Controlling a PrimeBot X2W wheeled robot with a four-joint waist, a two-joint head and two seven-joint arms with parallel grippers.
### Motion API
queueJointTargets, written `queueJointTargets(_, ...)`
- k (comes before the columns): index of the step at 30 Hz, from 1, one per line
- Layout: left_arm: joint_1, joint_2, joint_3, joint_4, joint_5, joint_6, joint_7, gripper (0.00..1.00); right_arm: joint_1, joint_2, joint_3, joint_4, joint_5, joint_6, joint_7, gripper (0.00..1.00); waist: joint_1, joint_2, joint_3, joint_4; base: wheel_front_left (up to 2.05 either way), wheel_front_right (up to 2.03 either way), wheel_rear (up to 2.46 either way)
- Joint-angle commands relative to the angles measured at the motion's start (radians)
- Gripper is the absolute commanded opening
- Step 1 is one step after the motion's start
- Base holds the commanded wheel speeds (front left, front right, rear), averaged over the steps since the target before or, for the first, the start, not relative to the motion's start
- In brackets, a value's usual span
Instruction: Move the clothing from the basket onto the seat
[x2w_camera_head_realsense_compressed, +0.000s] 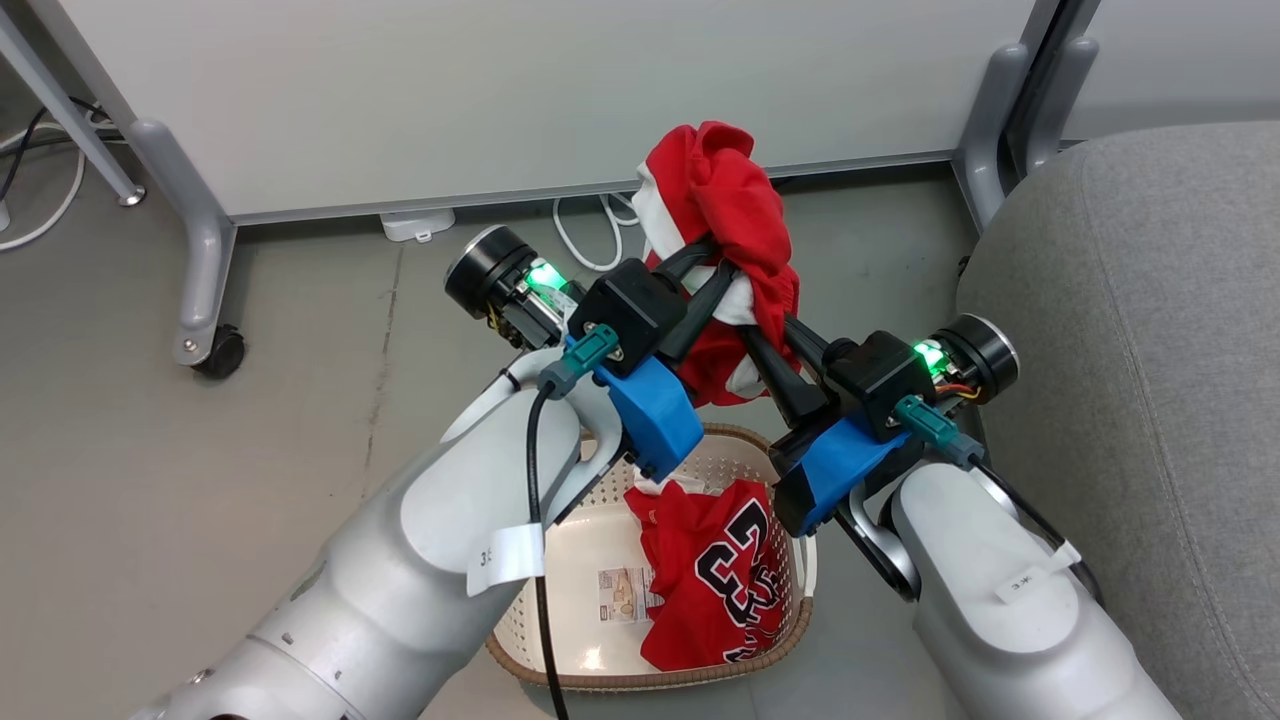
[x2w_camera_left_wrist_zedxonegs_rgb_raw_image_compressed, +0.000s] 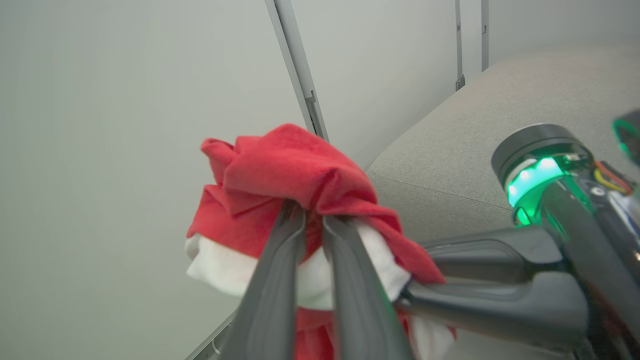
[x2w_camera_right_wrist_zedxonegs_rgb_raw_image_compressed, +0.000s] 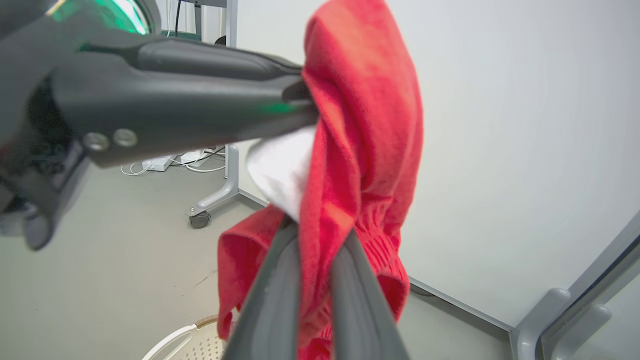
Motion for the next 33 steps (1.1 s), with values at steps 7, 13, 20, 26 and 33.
queueJointTargets(7,0.0,-0.002,0.012,0.01,-0.012,-0.007,-0.005,1.0,0.012,-0.002,-0.024,-0.017,0.036,0.0,-0.003,0.0,0.0,-0.0001,0.002,0.001,0.0,0.0,0.0)
queueJointTargets(13,0.004,0.004,0.019,0.004,-0.001,-0.005,-0.005,1.0,0.022,-0.002,-0.052,-0.025,0.046,0.0,-0.003,0.0,0.0,-0.0001,0.01,-0.003,0.0,0.0,0.0)
queueJointTargets(20,0.012,0.009,0.031,-0.015,0.01,-0.005,-0.005,1.0,0.034,-0.002,-0.092,-0.028,0.042,0.0,-0.003,0.0,0.0,-0.0001,0.018,-0.014,0.0,0.0,0.0)
queueJointTargets(26,0.035,0.02,0.045,-0.052,0.024,-0.003,-0.005,1.0,0.055,-0.002,-0.173,-0.05,0.04,0.0,-0.003,0.0,0.0,-0.0001,0.032,-0.047,0.0,0.0,0.0)
queueJointTargets(33,0.075,0.022,0.056,-0.102,0.043,-0.002,-0.005,1.0,0.083,-0.002,-0.29,-0.101,0.006,0.0,-0.003,0.0,0.0,-0.0001,0.058,-0.109,0.0,0.0,0.0)
